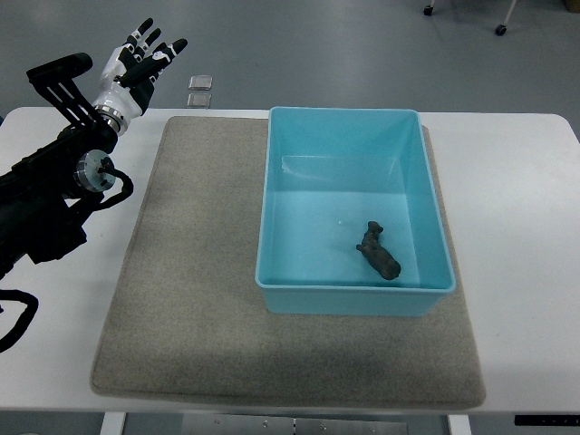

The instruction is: Place brown hippo in blue box with left hand

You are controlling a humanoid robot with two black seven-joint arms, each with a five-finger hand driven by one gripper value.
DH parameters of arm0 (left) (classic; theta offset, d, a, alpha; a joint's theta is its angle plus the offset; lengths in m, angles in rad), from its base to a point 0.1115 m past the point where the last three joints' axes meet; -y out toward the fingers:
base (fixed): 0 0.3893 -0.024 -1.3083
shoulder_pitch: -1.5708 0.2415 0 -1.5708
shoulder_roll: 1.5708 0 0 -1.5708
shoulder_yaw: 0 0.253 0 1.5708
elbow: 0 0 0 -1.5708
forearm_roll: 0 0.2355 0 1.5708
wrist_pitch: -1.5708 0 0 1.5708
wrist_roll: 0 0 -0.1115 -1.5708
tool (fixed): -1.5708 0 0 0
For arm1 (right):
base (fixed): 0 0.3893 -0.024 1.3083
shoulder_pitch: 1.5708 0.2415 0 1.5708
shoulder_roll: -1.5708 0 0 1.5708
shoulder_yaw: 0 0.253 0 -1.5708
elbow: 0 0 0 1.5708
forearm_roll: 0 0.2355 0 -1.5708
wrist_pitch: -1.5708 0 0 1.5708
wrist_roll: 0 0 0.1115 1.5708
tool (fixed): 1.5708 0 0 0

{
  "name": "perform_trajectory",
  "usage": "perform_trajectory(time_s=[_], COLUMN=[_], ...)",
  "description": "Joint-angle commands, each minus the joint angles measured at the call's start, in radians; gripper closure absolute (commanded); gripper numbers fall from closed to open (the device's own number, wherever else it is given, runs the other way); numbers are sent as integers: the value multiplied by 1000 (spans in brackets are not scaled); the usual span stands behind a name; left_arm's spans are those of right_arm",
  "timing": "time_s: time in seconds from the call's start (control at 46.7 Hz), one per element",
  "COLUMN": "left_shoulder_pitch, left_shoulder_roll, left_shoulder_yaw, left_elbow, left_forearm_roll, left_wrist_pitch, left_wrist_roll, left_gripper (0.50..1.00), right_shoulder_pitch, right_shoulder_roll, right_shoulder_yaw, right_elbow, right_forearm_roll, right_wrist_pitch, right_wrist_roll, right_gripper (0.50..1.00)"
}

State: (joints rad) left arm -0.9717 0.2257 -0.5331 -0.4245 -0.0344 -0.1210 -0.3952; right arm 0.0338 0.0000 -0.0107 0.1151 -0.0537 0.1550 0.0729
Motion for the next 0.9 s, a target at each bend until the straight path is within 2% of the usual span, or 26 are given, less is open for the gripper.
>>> perform_trajectory(time_s=[0.0, 0.663, 0.877], left_shoulder_pitch=[2, 28, 30], left_shoulder_roll=[0, -29, -31], left_shoulder_yaw=[-1, -73, -79], left_elbow=[0, 1, 1], left_forearm_roll=[1, 1, -1], left_wrist_pitch=[0, 18, 47], left_wrist_roll=[-5, -10, -8], left_gripper=[501, 501, 501], right_shoulder_pitch=[0, 0, 0], right_shoulder_roll=[0, 0, 0], right_shoulder_yaw=[0, 2, 2], right_elbow=[0, 0, 0], right_forearm_roll=[0, 0, 2], right_wrist_pitch=[0, 0, -2], right_wrist_roll=[1, 1, -1], right_gripper=[564, 564, 564])
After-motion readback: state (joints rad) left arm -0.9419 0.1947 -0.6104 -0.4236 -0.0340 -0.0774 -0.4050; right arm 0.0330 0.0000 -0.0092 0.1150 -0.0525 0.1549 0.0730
